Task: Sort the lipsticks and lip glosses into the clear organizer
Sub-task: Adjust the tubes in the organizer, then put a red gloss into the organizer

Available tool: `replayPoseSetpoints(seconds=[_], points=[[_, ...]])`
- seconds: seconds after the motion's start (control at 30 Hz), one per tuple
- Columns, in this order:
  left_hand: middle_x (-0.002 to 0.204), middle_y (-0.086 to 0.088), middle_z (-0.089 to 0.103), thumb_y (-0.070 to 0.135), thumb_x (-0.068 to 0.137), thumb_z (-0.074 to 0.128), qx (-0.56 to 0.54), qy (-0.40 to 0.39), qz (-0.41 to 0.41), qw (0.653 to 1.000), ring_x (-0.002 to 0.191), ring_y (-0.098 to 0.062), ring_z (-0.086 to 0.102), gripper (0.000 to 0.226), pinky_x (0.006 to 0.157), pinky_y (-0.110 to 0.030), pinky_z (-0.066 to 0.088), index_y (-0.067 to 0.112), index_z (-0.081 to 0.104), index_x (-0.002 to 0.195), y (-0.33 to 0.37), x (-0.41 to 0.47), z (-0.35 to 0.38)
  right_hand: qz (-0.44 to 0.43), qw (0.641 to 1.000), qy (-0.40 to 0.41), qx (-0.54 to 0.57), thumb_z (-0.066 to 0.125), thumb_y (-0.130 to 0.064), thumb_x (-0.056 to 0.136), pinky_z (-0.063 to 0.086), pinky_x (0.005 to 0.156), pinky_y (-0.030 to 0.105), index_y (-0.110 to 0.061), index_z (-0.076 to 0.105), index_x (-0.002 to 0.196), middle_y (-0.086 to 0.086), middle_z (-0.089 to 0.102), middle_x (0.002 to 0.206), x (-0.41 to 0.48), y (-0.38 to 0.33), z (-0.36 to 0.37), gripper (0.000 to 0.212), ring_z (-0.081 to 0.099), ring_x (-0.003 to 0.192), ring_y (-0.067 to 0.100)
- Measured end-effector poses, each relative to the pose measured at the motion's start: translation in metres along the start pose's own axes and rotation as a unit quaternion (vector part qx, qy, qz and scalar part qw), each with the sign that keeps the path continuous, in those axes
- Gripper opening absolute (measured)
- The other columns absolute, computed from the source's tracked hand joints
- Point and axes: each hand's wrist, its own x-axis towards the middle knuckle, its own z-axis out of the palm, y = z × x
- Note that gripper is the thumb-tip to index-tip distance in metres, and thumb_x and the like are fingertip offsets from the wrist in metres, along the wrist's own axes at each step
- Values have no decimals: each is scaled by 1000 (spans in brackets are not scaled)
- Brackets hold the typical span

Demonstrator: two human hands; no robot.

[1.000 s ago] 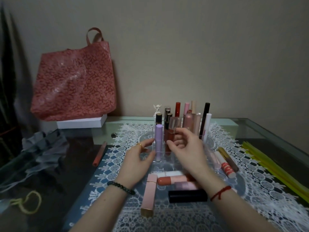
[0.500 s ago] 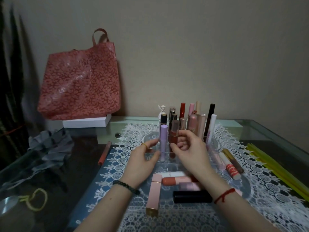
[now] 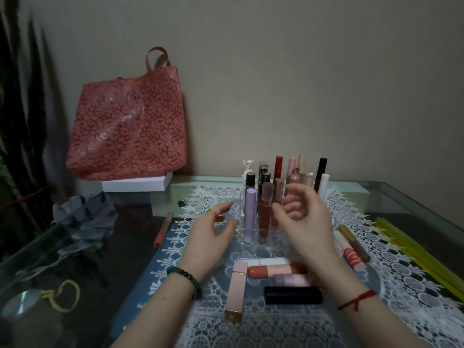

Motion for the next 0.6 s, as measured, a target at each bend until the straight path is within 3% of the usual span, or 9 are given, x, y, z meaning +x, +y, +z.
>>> replayPoseSetpoints(seconds=[0.13, 0.3, 0.37, 0.5, 0.6], points=[[111, 15, 57, 23, 84, 59, 18, 45, 10, 999, 100, -1, 54, 38, 84, -17, 42, 26, 52, 122, 3, 7, -23, -51, 997, 1, 56, 62, 1, 76, 47, 55, 8, -29, 54, 88, -3, 56, 79, -8, -25, 0, 34, 54, 61, -4], [113, 7, 59, 18, 81, 62, 64, 66, -28, 995, 100, -12, 56, 40, 88, -25, 43, 19, 54, 121, -17, 12, -72, -50, 989, -117, 79, 62, 1, 78, 47, 57, 11, -28, 59, 89, -1, 59, 81, -18, -42, 24, 31, 54, 64, 2], [113, 6, 60, 16, 81, 63, 85, 73, -49, 992, 100, -11, 57, 40, 88, -24, 43, 18, 54, 120, -28, 11, -92, -40, 982, -173, 56, 62, -1, 78, 47, 60, 13, -27, 59, 93, 1, 60, 85, -19, -43, 42, 30, 55, 69, 4], [102, 7, 59, 12, 80, 64, 110, 78, -77, 988, 86, 1, 53, 42, 70, 1, 34, 16, 54, 120, -50, 7, -118, -30, 972, -232, 2, 60, -4, 78, 52, 72, 22, -19, 59, 103, 1, 59, 92, -14, -42, 91, 29, 57, 77, 9], [107, 4, 62, 18, 77, 68, 135, 64, -94, 984, 94, -5, 54, 44, 80, -5, 35, 19, 54, 119, -67, 0, -124, -18, 963, -258, -72, 62, -12, 78, 47, 81, 24, -13, 56, 115, 3, 58, 99, 0, -33, 127, 37, 55, 81, 13]])
